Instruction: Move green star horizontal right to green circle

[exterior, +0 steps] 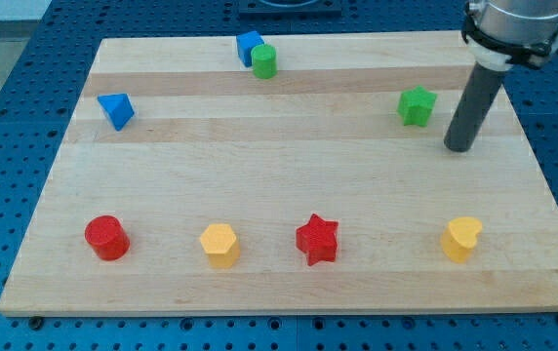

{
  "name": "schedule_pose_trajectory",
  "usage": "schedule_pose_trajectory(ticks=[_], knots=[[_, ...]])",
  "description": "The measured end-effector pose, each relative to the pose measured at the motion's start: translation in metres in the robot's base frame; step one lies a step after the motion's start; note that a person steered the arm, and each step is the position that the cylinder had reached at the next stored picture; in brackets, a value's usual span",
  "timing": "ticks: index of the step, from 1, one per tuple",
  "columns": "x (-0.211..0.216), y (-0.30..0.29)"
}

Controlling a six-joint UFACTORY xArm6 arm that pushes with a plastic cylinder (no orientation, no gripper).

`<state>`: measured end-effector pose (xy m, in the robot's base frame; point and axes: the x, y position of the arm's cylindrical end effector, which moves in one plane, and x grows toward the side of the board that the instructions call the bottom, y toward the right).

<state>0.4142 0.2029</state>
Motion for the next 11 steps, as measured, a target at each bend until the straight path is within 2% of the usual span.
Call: schedule_pose_trajectory(ticks=[2,6,9,10,11], knots=[[-0.055,-0.024],[-0.042,-0.086],[-0.134,-0.095],[-0.129,-0.095],[-0.103,-0.080]])
